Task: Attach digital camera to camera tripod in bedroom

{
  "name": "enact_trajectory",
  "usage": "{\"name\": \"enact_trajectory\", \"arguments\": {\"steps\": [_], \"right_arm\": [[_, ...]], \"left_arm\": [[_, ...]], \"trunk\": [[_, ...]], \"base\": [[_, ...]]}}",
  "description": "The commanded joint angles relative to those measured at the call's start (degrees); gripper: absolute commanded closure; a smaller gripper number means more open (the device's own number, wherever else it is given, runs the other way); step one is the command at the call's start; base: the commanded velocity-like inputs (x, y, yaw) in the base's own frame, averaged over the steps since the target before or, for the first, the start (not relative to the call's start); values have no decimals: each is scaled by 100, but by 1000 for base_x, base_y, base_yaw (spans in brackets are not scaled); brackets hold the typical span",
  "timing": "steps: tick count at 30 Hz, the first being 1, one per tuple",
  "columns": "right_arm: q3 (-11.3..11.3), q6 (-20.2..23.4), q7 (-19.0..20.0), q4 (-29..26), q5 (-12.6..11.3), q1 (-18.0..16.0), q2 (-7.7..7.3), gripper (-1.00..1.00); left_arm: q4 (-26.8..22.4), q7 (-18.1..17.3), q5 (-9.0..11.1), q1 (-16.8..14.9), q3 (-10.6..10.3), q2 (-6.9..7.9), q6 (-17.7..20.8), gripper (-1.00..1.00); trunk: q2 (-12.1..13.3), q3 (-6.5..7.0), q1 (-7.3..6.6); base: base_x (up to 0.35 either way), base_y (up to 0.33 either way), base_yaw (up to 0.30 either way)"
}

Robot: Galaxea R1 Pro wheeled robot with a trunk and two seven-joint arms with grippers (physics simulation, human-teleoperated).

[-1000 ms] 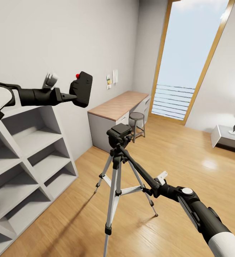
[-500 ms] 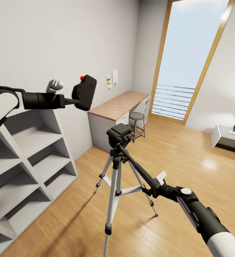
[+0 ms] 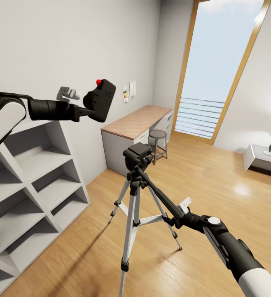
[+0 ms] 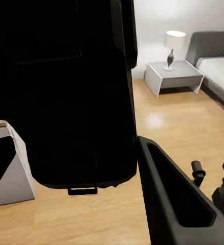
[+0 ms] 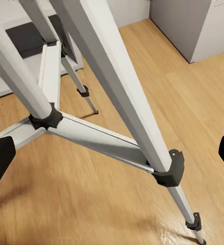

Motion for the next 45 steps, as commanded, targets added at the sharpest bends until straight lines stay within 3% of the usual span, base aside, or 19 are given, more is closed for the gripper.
{"name": "enact_trajectory", "arguments": {"steps": [1, 5, 11, 19, 21, 24, 28, 33, 37, 40, 41, 45], "right_arm": [[5, 35, 6, -15, -1, -3, -4, -100], [5, 49, 3, -23, -2, 2, -3, -100], [5, 66, -14, -25, -2, 5, -2, -100], [6, 37, -31, -27, -2, 6, 0, -100], [3, 34, -25, -17, -11, 6, -1, -100], [0, 34, -17, 7, -33, -2, 3, -100], [-1, 41, -11, 18, -51, -8, 12, -100], [4, 43, -20, -6, -53, -11, 20, -100], [7, 41, -34, -24, -54, -14, 26, -100], [7, 42, -42, -30, -51, -15, 28, -100], [7, 40, -46, -33, -43, -14, 28, -100], [11, 38, -54, -35, -25, -13, 34, -100]], "left_arm": [[-5, -72, -82, -20, -3, -5, -5, 100], [-5, -310, -244, -26, 9, -20, -103, 100], [42, -805, -763, -12, 16, -35, -599, 100], [111, -1312, -1173, -37, -2, -133, -980, 100], [193, -1527, -1427, -46, -15, -172, -1175, 100], [461, -2163, -2080, -61, -24, -295, -1626, 100], [1241, -3447, -2985, -174, 0, -757, -2456, 100], [2549, -4721, -3821, -697, -33, -1630, -3570, 100], [3635, -5210, -4342, -1020, -43, -2356, -4309, 100], [4355, -5392, -4654, -1138, -33, -2801, -4893, 100], [4733, -5462, -4783, -1184, -16, -2986, -5262, 100], [5195, -5526, -4881, -1242, 117, -3154, -5759, 100]], "trunk": [[-13, -13, 4], [-13, -13, 4], [-13, -13, 4], [-13, -13, 4], [-13, -13, 4], [-13, -13, 4], [-13, -13, 4], [-13, -13, 4], [-13, -13, 4], [-13, -13, 4], [-13, -13, 4], [-13, -13, 4]], "base": [[0, 0, 0], [0, 0, 0], [0, 0, 0], [0, 0, 0], [0, 0, 0], [0, 0, 0], [0, 0, 0], [0, 0, 0], [0, 0, 0], [0, 0, 0], [0, 0, 0], [0, 0, 0]]}}
